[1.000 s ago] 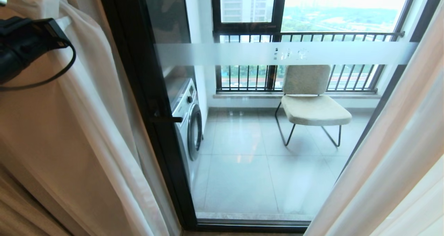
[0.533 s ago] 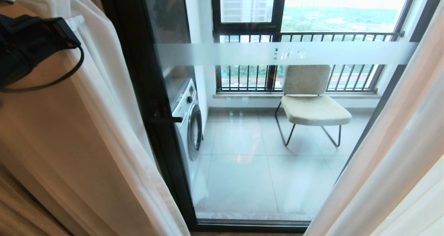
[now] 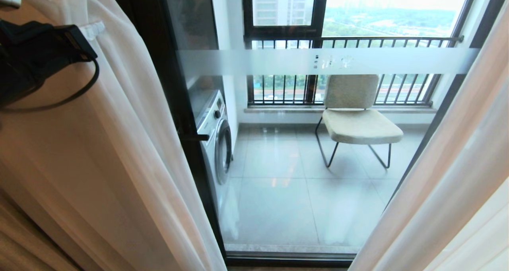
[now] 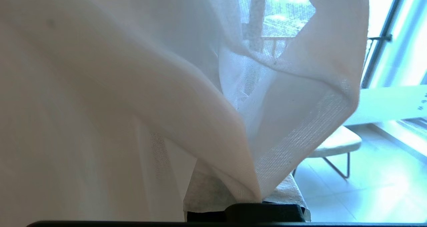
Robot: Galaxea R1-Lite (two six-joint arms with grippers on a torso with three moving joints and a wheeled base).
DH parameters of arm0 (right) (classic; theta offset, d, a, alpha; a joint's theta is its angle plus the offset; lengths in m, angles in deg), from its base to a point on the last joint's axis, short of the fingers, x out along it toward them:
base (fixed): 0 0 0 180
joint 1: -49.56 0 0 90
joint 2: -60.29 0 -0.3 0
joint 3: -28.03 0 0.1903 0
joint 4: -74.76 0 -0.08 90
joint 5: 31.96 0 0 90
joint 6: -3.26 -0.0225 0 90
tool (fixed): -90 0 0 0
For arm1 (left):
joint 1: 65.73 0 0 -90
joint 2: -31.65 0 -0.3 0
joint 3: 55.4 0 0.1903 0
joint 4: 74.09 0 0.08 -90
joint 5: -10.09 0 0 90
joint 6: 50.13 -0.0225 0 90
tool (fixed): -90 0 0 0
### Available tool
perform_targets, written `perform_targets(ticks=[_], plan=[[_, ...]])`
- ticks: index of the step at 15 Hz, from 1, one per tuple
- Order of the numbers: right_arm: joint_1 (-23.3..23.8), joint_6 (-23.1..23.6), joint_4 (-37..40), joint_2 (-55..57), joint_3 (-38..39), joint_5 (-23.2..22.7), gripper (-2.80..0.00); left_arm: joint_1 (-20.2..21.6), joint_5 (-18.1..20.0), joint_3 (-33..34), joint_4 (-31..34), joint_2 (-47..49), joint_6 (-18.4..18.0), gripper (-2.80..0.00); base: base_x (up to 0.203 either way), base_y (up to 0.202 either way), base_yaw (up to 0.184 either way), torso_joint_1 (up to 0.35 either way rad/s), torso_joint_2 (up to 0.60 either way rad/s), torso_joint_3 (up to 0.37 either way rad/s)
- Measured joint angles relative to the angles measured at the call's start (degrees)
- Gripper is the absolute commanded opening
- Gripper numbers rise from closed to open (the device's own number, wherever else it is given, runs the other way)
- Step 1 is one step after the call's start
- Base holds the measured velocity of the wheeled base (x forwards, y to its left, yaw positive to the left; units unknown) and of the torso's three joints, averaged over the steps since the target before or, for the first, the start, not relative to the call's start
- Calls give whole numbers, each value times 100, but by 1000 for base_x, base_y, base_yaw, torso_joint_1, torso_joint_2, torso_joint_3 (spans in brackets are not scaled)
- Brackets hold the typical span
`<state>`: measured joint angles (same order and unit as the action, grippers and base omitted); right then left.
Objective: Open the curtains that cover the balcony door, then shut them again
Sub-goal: Close the inner curtains on both sides
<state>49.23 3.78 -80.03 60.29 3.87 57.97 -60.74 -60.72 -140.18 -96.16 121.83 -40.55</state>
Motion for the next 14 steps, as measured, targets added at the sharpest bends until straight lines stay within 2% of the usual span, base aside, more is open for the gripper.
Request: perform_targets(ticks=[3,14], plan=[[-2,-3,-2,0,0,0,-280,-76,37,71,-1,-67,1,-280,-1,-128,5,-1,2,2],[2,-1,0,0,2,0,-280,-134,49,162,-7,-121,1,-280,0,-190,1,2,2,3]])
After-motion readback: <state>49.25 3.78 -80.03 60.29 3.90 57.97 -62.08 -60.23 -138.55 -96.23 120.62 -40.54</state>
